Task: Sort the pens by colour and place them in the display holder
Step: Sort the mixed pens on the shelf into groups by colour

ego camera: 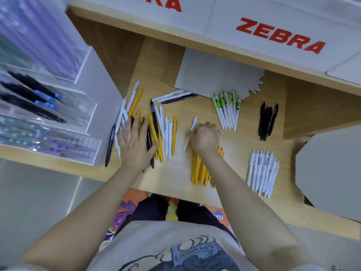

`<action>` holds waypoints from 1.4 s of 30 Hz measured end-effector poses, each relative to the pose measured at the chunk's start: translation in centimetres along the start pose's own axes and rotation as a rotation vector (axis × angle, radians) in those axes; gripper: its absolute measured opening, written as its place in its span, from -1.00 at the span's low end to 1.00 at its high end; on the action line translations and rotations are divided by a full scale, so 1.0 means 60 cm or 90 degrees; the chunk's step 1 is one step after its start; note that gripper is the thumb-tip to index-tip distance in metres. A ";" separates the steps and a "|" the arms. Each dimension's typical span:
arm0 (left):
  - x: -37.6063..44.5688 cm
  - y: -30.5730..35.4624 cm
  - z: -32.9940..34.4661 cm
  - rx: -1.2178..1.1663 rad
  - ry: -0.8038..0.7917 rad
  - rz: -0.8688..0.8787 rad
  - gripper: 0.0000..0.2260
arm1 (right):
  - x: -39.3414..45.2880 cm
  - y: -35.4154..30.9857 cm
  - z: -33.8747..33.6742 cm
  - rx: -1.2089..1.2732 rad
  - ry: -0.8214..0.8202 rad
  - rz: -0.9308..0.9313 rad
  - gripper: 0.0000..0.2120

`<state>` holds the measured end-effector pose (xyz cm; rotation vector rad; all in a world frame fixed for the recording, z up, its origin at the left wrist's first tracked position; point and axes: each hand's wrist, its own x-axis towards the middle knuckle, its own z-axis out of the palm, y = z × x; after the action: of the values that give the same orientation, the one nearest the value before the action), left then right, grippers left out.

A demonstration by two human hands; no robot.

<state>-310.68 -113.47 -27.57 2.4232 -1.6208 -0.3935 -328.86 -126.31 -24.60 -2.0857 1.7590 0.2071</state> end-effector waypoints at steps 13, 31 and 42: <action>0.006 -0.071 0.045 0.015 -0.045 0.047 -0.28 | 0.017 -0.140 0.052 0.276 -0.186 0.097 -0.41; 0.008 -0.077 0.037 -0.022 -0.066 0.051 -0.26 | 0.023 -0.150 0.043 0.439 -0.294 0.102 -0.64; 0.010 -0.074 -0.009 -0.101 -0.155 0.020 -0.28 | -0.019 -0.083 0.025 0.602 -0.274 0.107 -0.67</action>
<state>-306.41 -112.32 -28.52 2.3007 -1.6473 -0.8080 -324.06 -124.04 -24.51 -1.1186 1.3630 -0.1155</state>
